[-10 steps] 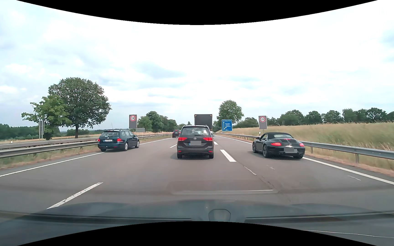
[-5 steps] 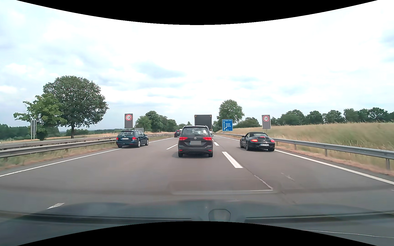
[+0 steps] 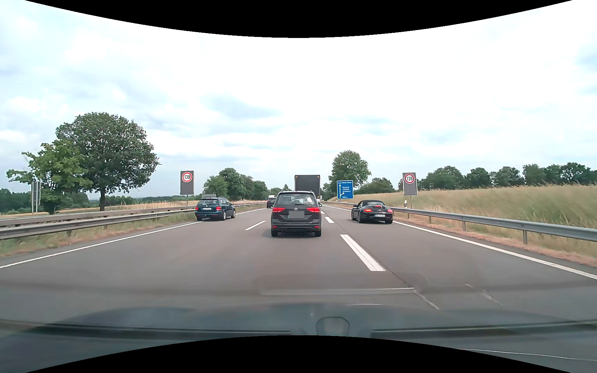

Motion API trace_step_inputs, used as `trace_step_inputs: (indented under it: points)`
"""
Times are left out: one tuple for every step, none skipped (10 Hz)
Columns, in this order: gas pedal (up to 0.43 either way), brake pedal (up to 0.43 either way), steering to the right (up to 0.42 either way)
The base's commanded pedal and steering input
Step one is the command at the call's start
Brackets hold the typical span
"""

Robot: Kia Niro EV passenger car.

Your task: Follow the waypoints while adhering to traffic rules and regulations

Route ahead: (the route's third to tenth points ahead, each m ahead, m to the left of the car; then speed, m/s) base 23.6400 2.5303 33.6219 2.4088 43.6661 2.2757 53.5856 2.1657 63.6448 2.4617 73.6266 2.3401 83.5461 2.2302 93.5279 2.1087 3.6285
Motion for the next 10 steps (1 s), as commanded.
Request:
trace_step_inputs:
  points:
    - [0.110,0.000,-0.001]
    - [0.110,0.000,-0.001]
    - [0.110,0.000,-0.001]
    - [0.110,0.000,-0.001]
    - [0.110,0.000,-0.001]
    - [0.110,0.000,-0.001]
    - [0.110,0.000,-0.001]
    - [0.110,0.000,-0.001]
    - [0.110,0.000,-0.001]
    - [0.110,0.000,-0.001]
